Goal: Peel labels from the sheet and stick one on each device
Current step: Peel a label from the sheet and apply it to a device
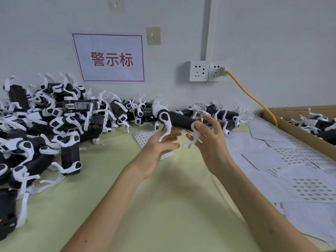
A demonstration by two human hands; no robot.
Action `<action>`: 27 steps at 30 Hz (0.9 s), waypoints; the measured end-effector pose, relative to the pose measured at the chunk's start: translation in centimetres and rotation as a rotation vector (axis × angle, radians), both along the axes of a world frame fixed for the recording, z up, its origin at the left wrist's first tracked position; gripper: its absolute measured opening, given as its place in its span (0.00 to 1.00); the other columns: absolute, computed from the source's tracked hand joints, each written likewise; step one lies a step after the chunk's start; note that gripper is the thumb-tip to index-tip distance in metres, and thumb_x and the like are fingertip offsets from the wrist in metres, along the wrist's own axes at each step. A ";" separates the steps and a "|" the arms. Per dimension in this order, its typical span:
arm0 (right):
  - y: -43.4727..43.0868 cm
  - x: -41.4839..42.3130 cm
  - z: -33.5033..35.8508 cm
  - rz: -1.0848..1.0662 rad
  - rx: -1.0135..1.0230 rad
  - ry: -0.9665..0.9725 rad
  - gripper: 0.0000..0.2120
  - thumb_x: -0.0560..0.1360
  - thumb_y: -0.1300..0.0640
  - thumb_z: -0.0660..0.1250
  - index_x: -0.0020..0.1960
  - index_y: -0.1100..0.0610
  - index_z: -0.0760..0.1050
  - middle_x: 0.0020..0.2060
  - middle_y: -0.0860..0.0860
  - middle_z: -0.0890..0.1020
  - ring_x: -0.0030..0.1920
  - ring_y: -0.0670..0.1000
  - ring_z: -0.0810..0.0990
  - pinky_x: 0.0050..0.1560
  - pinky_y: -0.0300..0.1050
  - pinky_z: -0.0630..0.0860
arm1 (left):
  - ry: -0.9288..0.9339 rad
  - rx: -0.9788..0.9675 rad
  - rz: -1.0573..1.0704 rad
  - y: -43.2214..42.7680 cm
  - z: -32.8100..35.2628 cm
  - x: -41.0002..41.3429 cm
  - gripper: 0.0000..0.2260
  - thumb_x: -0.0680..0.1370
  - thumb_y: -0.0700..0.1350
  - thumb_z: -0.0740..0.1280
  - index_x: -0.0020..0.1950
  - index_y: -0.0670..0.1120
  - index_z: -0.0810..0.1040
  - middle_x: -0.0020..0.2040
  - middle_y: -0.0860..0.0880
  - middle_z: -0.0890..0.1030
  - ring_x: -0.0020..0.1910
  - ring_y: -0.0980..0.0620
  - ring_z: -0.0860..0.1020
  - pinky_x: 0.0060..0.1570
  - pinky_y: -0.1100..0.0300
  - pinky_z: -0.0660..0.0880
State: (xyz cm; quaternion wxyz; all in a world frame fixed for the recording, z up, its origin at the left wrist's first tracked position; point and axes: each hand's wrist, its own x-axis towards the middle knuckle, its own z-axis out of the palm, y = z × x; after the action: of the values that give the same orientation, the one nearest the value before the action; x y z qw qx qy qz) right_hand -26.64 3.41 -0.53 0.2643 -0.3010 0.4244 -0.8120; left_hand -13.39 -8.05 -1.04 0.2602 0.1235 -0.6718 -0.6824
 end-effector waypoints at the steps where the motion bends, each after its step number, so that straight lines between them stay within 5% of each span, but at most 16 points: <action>1: 0.1 -0.2 0.2 0.035 -0.037 -0.069 0.25 0.73 0.57 0.75 0.66 0.60 0.71 0.45 0.50 0.82 0.46 0.51 0.83 0.55 0.50 0.82 | -0.046 -0.053 0.006 0.1 -0.1 -0.1 0.19 0.68 0.41 0.70 0.58 0.51 0.82 0.59 0.53 0.83 0.61 0.56 0.79 0.61 0.61 0.74; 5: 0.8 -0.9 0.4 0.169 -0.098 -0.199 0.14 0.79 0.52 0.69 0.61 0.57 0.72 0.54 0.54 0.76 0.52 0.55 0.79 0.57 0.48 0.81 | -0.114 0.059 0.112 -0.2 -0.2 -0.2 0.09 0.80 0.40 0.66 0.57 0.46 0.82 0.53 0.47 0.86 0.53 0.50 0.82 0.53 0.58 0.77; 8: 0.7 -0.5 0.7 0.183 -0.094 -0.101 0.14 0.77 0.53 0.69 0.58 0.58 0.72 0.50 0.53 0.81 0.51 0.53 0.82 0.49 0.44 0.82 | -0.049 0.213 0.061 -0.9 0.4 0.3 0.13 0.86 0.45 0.55 0.58 0.43 0.78 0.43 0.45 0.87 0.43 0.47 0.84 0.54 0.48 0.78; 12: 0.3 0.6 0.4 0.058 0.074 0.158 0.24 0.69 0.52 0.73 0.63 0.55 0.73 0.47 0.49 0.83 0.47 0.49 0.83 0.47 0.45 0.81 | -0.188 0.196 -0.171 -0.9 0.3 0.5 0.29 0.81 0.64 0.59 0.65 0.42 0.80 0.54 0.38 0.85 0.51 0.44 0.83 0.48 0.53 0.77; 16: 0.2 1.2 -0.1 -0.078 0.139 0.375 0.27 0.66 0.50 0.76 0.63 0.51 0.74 0.52 0.50 0.83 0.47 0.44 0.83 0.43 0.39 0.80 | -0.202 0.104 -0.261 -0.4 -0.2 0.3 0.27 0.82 0.64 0.59 0.70 0.46 0.79 0.58 0.45 0.83 0.52 0.47 0.82 0.53 0.55 0.76; 19: 0.1 1.1 -0.2 -0.138 0.144 0.410 0.24 0.67 0.48 0.75 0.61 0.48 0.75 0.55 0.48 0.83 0.51 0.38 0.82 0.44 0.30 0.77 | -0.144 0.211 -0.235 -0.4 -0.4 0.1 0.23 0.82 0.62 0.62 0.63 0.46 0.84 0.52 0.48 0.83 0.47 0.52 0.80 0.51 0.58 0.78; 22: 0.1 0.8 -0.3 -0.203 0.185 0.390 0.20 0.70 0.45 0.73 0.60 0.47 0.76 0.55 0.45 0.83 0.56 0.42 0.81 0.52 0.36 0.76 | -0.082 0.325 -0.150 -0.5 -0.4 -0.1 0.21 0.79 0.62 0.64 0.54 0.47 0.87 0.47 0.49 0.81 0.44 0.54 0.80 0.50 0.59 0.77; 25: 0.3 0.2 -0.2 -0.257 0.162 0.284 0.06 0.79 0.53 0.68 0.55 0.51 0.78 0.46 0.46 0.85 0.46 0.45 0.83 0.48 0.42 0.74 | -0.001 0.408 -0.049 -0.7 -0.2 -0.3 0.21 0.82 0.60 0.61 0.51 0.47 0.87 0.48 0.49 0.81 0.43 0.54 0.80 0.50 0.56 0.75; 27: 0.4 0.0 -0.1 -0.257 0.152 0.249 0.06 0.82 0.59 0.63 0.50 0.53 0.78 0.38 0.49 0.84 0.36 0.47 0.80 0.41 0.42 0.73 | 0.015 0.427 -0.011 -0.7 -0.1 -0.3 0.20 0.84 0.58 0.58 0.54 0.46 0.85 0.47 0.48 0.80 0.41 0.53 0.79 0.48 0.57 0.74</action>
State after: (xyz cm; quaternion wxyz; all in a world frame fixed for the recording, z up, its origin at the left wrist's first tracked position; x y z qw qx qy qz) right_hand -26.68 3.86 -0.59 0.1258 -0.3217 0.5491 -0.7610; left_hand -13.72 -8.72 -1.16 0.2294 0.1673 -0.5108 -0.8115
